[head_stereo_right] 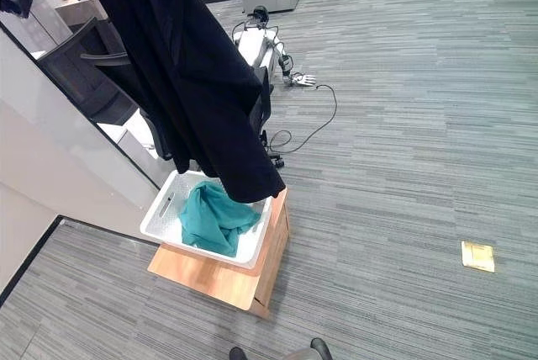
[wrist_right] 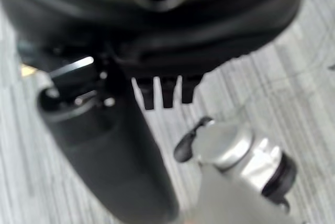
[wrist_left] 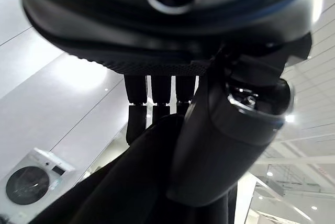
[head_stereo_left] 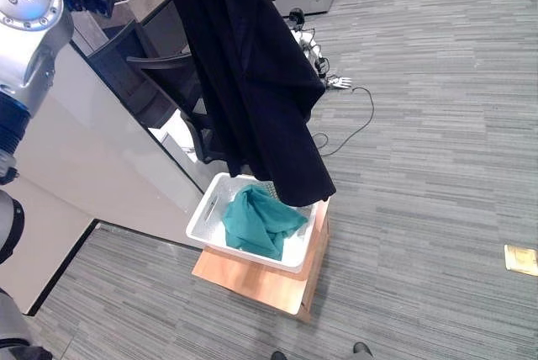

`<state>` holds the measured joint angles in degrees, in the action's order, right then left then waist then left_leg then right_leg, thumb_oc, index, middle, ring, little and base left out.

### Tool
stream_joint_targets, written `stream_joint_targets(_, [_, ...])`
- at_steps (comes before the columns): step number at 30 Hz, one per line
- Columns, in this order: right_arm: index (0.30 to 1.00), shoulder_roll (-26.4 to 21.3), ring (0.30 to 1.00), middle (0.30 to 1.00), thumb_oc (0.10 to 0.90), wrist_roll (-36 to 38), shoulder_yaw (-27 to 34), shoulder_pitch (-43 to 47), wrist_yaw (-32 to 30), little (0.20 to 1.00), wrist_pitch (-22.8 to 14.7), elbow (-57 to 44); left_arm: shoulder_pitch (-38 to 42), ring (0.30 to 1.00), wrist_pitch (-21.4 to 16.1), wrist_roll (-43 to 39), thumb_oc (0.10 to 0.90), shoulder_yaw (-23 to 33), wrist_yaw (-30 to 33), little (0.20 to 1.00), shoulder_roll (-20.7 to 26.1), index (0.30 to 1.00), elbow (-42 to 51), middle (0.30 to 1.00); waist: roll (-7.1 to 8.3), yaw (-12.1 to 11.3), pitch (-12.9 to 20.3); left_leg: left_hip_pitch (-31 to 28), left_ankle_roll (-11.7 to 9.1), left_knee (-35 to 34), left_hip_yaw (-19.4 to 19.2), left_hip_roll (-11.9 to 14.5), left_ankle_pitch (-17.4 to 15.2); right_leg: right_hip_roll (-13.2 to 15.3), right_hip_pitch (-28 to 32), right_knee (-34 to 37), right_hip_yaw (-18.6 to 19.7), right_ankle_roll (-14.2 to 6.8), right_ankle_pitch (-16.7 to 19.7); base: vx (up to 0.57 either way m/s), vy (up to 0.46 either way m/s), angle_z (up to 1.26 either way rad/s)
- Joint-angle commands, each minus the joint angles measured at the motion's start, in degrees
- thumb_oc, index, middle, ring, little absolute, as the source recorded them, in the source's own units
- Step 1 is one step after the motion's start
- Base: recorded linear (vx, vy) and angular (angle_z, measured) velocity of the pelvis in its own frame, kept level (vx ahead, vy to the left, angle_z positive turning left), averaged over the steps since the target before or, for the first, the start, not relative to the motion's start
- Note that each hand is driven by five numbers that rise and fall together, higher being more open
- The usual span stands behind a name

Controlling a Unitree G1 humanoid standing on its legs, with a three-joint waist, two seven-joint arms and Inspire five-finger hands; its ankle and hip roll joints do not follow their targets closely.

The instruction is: Pick up bed clothes into laundry basket.

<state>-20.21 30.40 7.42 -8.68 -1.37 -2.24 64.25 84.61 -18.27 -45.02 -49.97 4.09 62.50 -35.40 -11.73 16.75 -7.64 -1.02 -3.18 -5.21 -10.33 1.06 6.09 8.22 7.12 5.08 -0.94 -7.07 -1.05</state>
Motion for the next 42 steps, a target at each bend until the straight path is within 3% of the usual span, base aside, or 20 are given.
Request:
stream_joint_targets(1, [0.9,-2.2,0.9,0.9,0.8,-1.3,-0.3,-1.9,0.1,0.9,-1.7,-2.0,6.1,0.3,-2.0,-3.3,0.4,13.4,2.2,0.3,2.7,0.3,-8.7,0.3,0.92,-0.9,0.8,-5.5,-3.8,0.2,-0.8,3.6,-4.8,-0.7,-1.2,-0.1,-0.6,-1.4,0.3,0.0,0.0,0.0])
stream_joint_targets(24, [0.9,-1.7,0.9,0.9,0.8,-4.2,-3.0,-2.5,1.3,0.9,-1.4,-1.6,-9.1,0.3,-2.2,-2.0,0.4,22.8,1.8,0.3,2.0,0.3,-2.1,0.3,3.66,-2.2,0.2,-5.8,-3.6,0.2,-0.5,3.8,-5.2,-1.0,-0.9,-0.1,-1.0,-1.2,0.3,0.0,0.0,0.0])
stream_joint_targets(36, [0.9,-2.7,0.9,0.9,0.8,-7.7,-5.8,-1.3,1.4,0.9,-1.2,-1.7,-19.2,0.3,-0.5,-1.0,0.4,28.2,0.9,0.3,-1.6,0.3,-1.6,0.3,5.29,-2.5,-1.5,-5.1,-3.4,0.2,-0.4,4.1,-5.2,-1.3,-1.8,-0.1,-0.5,-0.9,0.7,0.0,0.0,0.0])
stream_joint_targets(42, [0.9,-3.1,0.9,0.9,0.8,-9.2,-7.0,-1.3,1.4,0.9,-1.3,-3.6,-21.4,0.3,1.0,1.6,0.4,26.9,-0.3,0.3,-1.7,0.3,-2.8,0.3,5.91,-2.5,-2.5,-4.7,-3.3,0.2,-0.6,4.4,-5.1,-1.6,-2.5,-0.1,0.0,-0.9,1.0,-0.01,-0.001,-0.03])
